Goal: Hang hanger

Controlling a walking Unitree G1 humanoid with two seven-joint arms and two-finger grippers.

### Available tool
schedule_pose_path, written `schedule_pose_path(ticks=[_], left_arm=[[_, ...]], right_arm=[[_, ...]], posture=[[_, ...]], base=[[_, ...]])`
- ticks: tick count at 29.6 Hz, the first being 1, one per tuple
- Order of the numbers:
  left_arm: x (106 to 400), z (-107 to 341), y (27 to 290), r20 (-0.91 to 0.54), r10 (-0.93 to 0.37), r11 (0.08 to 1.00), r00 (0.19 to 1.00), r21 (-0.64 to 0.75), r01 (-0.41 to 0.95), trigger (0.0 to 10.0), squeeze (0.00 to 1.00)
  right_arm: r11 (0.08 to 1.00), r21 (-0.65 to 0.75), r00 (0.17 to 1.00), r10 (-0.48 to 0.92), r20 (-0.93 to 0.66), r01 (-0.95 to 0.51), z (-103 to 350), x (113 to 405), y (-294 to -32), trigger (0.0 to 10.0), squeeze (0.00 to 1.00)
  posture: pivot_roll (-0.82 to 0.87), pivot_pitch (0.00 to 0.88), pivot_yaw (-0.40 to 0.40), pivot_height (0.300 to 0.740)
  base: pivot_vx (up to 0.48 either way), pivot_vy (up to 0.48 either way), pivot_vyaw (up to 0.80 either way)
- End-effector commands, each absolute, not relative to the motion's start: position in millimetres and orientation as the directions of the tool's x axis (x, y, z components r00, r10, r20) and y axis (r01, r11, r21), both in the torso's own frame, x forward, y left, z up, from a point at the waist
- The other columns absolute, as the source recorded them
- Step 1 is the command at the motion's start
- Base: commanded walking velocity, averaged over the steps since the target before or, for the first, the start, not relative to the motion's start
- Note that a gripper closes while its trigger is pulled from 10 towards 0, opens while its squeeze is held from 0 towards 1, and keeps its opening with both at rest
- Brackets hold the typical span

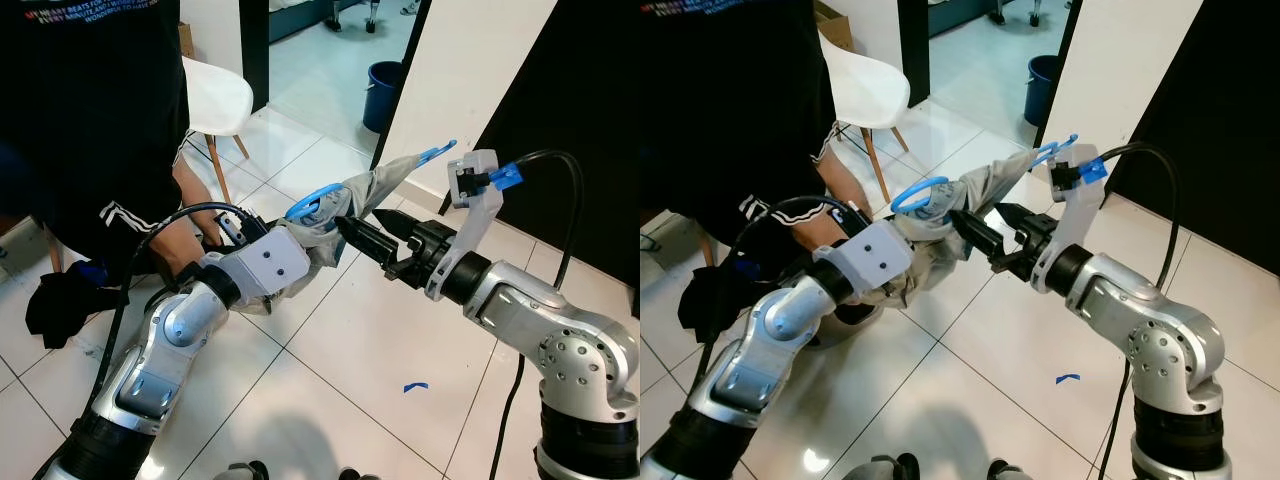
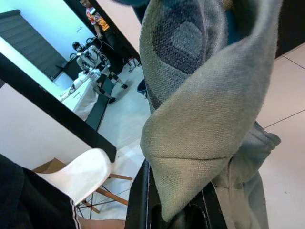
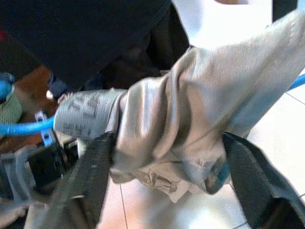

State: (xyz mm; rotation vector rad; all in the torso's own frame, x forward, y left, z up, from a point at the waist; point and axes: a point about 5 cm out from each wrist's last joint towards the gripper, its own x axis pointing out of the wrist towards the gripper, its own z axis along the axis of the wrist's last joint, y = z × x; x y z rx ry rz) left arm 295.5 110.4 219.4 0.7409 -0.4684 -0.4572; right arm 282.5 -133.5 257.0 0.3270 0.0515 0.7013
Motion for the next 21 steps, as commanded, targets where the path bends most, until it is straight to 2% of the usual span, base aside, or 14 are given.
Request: schedule_pose_path(ticks=[1,21], left_arm=[[293.1,217.9,106.6,0.240,-0.556,0.646,0.795,0.727,0.232,10.0,0.00],[294.0,217.5,106.7,0.242,-0.555,0.650,0.796,0.724,0.233,10.0,0.00]], right_arm=[[0.735,0.334,0.796,0.600,0.084,-0.590,259.2,286.8,-137.4,0.0,0.00],[0.775,0.357,0.846,0.524,0.101,-0.522,262.1,294.7,-144.6,0.0,0.00]], posture=[[0.05,0.194,-0.067,0.740],[0.04,0.196,-0.064,0.740]], base=[[0.000,0.000,0.00],[0.000,0.000,0.00]])
